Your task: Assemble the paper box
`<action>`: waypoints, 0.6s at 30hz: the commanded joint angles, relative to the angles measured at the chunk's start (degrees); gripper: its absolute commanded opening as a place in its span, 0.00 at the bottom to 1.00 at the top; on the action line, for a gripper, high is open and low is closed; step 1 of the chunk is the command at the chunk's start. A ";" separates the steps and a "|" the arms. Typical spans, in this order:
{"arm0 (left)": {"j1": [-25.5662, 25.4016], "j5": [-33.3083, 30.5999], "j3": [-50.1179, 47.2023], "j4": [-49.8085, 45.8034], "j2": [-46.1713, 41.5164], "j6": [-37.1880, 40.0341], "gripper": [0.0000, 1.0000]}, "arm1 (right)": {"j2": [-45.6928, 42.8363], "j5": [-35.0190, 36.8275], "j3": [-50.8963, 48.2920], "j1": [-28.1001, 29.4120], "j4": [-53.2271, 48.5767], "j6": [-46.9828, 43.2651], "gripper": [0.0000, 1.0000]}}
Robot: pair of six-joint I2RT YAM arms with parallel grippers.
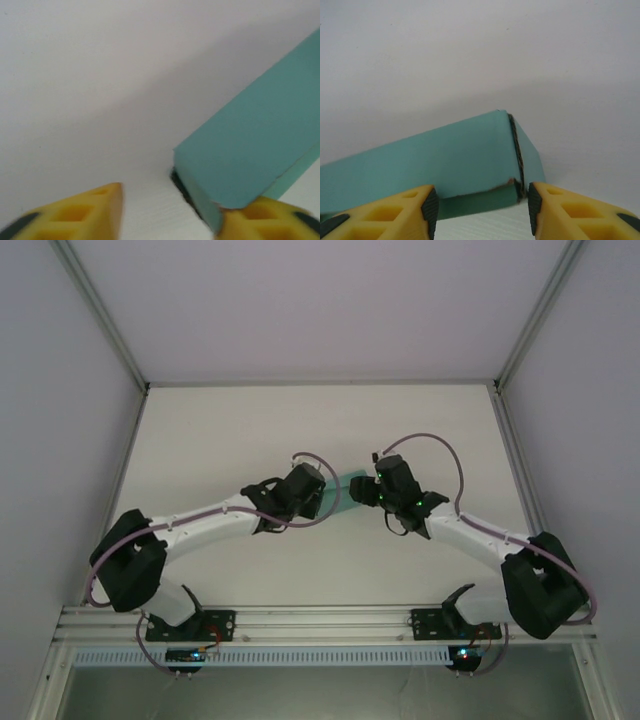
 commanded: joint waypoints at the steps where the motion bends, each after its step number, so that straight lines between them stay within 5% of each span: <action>1: -0.13 11.58 1.44 -8.15 -0.99 7.45 0.63 | 1.70 0.08 -1.99 0.17 -5.17 1.17 0.52; 7: 3.12 17.75 0.58 -9.66 -4.35 13.09 0.99 | 3.76 3.61 -1.46 0.52 -7.15 2.42 0.49; 13: 5.34 26.54 -0.09 -5.53 -7.42 12.11 1.00 | 6.07 3.87 -1.65 0.78 -8.18 3.85 0.46; 18: 11.60 32.63 0.06 -1.56 -5.59 2.41 1.00 | 6.28 4.33 -1.47 1.50 -8.19 4.02 0.46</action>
